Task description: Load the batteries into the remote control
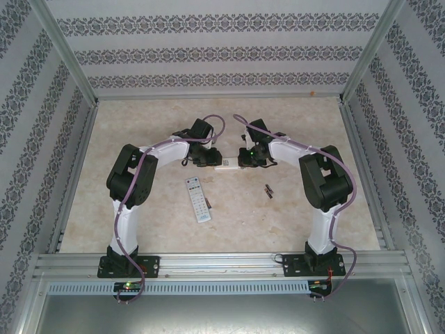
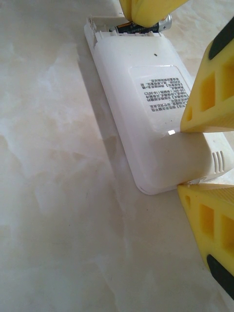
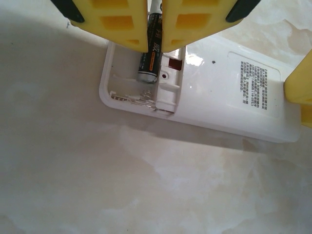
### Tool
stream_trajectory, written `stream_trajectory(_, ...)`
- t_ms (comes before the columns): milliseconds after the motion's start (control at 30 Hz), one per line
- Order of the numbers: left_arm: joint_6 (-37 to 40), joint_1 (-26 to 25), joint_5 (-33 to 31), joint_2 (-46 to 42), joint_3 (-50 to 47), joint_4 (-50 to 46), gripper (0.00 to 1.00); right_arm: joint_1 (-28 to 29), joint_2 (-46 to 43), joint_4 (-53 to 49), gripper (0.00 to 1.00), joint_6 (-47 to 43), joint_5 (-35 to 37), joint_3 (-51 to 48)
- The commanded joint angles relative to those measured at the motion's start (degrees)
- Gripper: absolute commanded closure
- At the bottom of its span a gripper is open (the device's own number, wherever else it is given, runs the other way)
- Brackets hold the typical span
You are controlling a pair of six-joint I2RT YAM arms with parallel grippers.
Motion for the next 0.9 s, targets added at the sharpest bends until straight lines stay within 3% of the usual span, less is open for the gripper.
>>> stream_trajectory(0, 0.01, 0.59, -2.24, 2.58, -0.38, 1.39, 0.7, -0.28, -2.23, 1.75, 0.86, 0.63, 1.02, -1.39)
stream_trajectory(533, 0.15, 0.58, -2.24, 2.75, -0.38, 1.39, 0.7, -0.33, 3.35, 3.61, 0.86, 0.07, -0.05, -0.38)
stream_trajectory(867, 0.25, 0.62, -2.18, 2.72, -0.52, 1.47, 0.7, 1.34, 5.2, 10.15, 0.88, -2.33, 6.44, -4.21)
